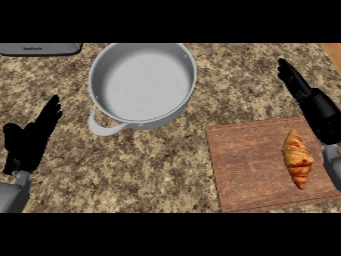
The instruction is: Pick the croissant from the cutting board and place it in the pot
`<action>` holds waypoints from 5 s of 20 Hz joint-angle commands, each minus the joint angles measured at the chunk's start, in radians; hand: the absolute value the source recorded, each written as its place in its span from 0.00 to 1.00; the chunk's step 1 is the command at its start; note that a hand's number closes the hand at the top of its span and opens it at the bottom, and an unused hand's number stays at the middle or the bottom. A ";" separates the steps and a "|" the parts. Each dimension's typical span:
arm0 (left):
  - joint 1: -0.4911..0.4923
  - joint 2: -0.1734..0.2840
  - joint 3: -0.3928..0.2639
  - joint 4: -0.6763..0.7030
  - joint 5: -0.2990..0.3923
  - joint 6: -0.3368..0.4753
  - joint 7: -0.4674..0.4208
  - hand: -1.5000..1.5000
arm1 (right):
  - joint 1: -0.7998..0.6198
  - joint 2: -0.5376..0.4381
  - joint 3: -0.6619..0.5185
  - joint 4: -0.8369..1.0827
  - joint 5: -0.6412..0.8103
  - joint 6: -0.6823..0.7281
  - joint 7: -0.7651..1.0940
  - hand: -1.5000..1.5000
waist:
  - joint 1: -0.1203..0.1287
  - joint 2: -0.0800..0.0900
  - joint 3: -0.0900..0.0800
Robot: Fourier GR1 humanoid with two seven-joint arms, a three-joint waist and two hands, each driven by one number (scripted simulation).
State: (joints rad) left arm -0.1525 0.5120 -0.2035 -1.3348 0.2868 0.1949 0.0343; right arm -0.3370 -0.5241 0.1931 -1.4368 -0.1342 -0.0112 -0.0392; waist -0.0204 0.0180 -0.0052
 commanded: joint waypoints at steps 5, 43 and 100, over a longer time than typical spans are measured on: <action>0.093 0.074 0.070 -0.008 -0.054 0.091 -0.019 0.50 | 0.233 -0.113 -0.198 0.073 0.107 -0.324 0.261 1.00 | -0.049 -0.042 0.001; 0.127 0.011 0.029 -0.148 -0.116 0.096 0.056 0.50 | 0.104 -0.076 0.149 -0.275 0.638 0.367 1.398 0.00 | 0.051 -0.013 0.003; 0.043 -0.080 0.074 -0.185 -0.234 -0.065 0.081 0.50 | -0.378 0.520 0.388 0.191 0.811 0.284 1.073 1.00 | 0.241 0.013 0.006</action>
State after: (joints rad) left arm -0.0648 0.4296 -0.1190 -1.5096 0.0498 0.1511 0.1074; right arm -0.6028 -0.0580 0.4920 -1.2599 0.7364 0.3349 0.9718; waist 0.1690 0.0251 -0.0019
